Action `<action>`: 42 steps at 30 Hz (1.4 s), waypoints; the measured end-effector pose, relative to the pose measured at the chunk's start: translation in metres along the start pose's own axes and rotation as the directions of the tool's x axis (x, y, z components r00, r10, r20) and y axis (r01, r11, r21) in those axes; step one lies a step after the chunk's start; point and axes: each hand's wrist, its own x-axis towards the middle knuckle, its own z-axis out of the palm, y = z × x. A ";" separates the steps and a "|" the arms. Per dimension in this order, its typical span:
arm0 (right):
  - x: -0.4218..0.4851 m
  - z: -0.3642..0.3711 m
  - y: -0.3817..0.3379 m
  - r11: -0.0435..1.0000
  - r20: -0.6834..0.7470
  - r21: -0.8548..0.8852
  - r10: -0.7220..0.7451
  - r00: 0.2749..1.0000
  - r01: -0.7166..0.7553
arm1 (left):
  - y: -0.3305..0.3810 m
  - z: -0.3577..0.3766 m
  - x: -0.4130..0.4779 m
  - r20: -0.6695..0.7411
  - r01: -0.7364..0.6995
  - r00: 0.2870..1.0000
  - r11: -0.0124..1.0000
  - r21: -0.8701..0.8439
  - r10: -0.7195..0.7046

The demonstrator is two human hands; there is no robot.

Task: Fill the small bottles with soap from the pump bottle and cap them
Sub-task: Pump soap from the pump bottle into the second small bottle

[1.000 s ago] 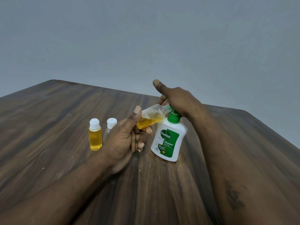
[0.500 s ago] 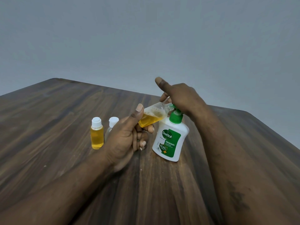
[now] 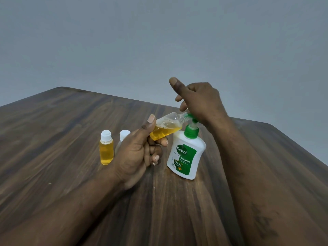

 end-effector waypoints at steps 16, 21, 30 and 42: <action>0.001 0.003 0.004 0.992 -0.029 -0.123 -0.036 0.999 0.032 | -0.002 -0.001 0.000 0.037 -0.008 0.999 1.000 0.006 0.008; -0.003 -0.001 -0.005 0.994 -0.003 0.099 0.046 0.999 -0.046 | -0.004 -0.002 -0.001 0.091 -0.020 0.996 1.000 0.006 0.020; -0.002 0.008 0.007 0.984 0.232 -0.133 0.144 0.962 -0.115 | -0.006 -0.003 -0.003 0.056 -0.033 0.998 0.999 0.009 0.033; -0.003 0.000 -0.005 0.977 0.062 0.193 0.078 0.995 -0.089 | -0.005 -0.002 -0.003 0.147 -0.044 0.988 0.999 -0.027 0.047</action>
